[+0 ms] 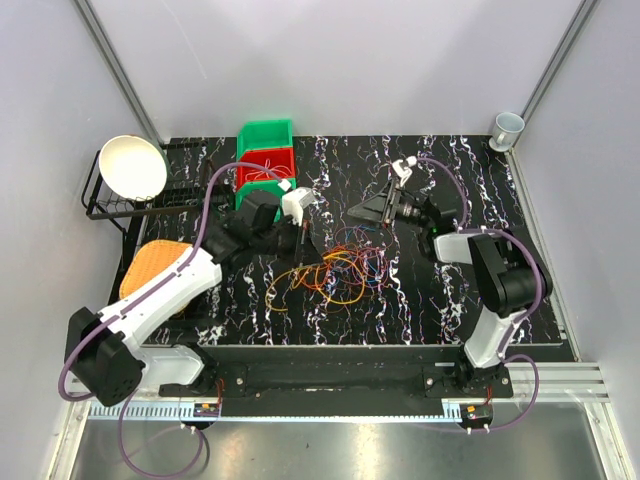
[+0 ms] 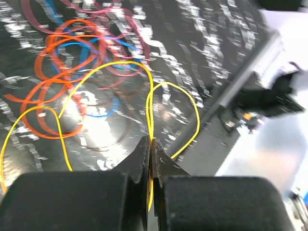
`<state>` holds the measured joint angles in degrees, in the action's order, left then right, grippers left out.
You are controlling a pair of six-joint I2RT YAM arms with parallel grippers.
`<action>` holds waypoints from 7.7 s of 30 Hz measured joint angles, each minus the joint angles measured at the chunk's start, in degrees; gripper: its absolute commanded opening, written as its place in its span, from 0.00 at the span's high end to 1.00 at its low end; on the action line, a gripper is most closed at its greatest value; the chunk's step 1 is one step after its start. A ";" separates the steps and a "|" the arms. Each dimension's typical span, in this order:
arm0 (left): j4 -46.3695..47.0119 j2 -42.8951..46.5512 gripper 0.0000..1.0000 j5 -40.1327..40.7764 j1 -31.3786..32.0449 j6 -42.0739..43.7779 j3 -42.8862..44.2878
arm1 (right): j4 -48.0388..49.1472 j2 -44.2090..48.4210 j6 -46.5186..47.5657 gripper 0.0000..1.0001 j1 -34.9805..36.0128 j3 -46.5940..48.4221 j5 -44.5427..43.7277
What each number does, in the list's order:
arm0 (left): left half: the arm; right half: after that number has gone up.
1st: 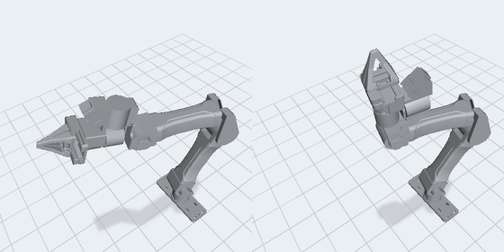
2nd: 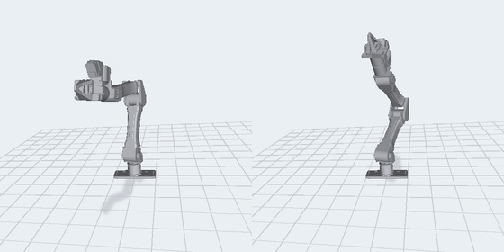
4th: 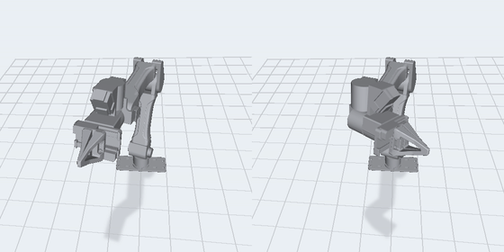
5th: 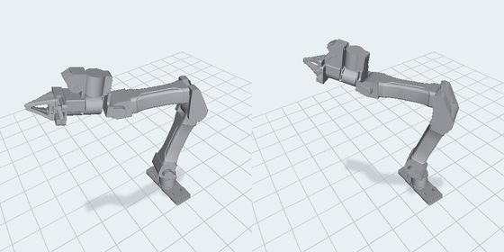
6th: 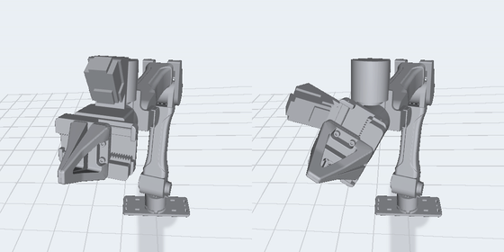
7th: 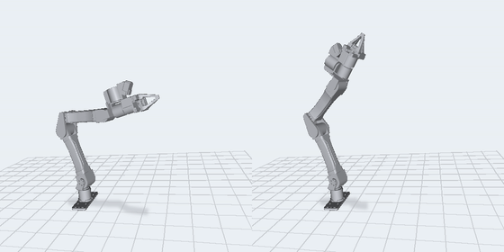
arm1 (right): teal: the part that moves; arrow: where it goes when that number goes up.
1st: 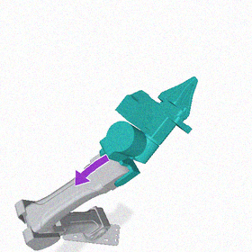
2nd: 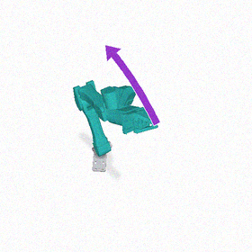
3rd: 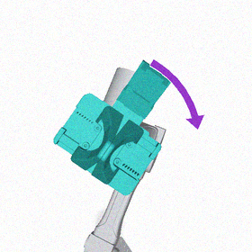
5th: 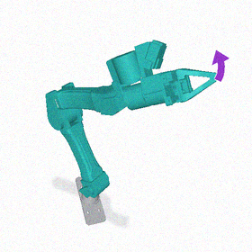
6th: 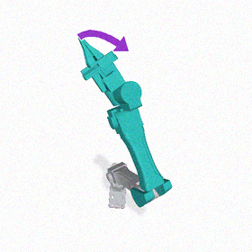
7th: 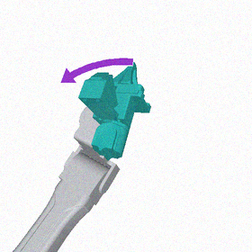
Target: Untangle the cables
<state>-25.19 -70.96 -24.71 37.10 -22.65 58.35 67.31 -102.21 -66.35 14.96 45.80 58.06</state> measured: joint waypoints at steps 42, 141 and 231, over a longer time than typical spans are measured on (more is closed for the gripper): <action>-15.06 1.70 0.99 -11.67 -4.66 6.38 11.47 | 7.91 2.32 -8.76 0.91 16.13 4.44 16.63; -29.24 47.65 0.01 54.01 -12.04 -12.09 -8.46 | -86.97 -37.99 49.62 1.00 19.54 104.06 -12.63; -29.22 46.40 0.01 52.41 -14.25 -11.65 -8.46 | -72.43 -38.60 49.86 0.48 22.93 85.90 -34.64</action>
<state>-54.41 -24.56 27.70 22.85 -34.30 49.89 -5.13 -140.81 -16.49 37.89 131.70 23.42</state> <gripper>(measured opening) 0.987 0.516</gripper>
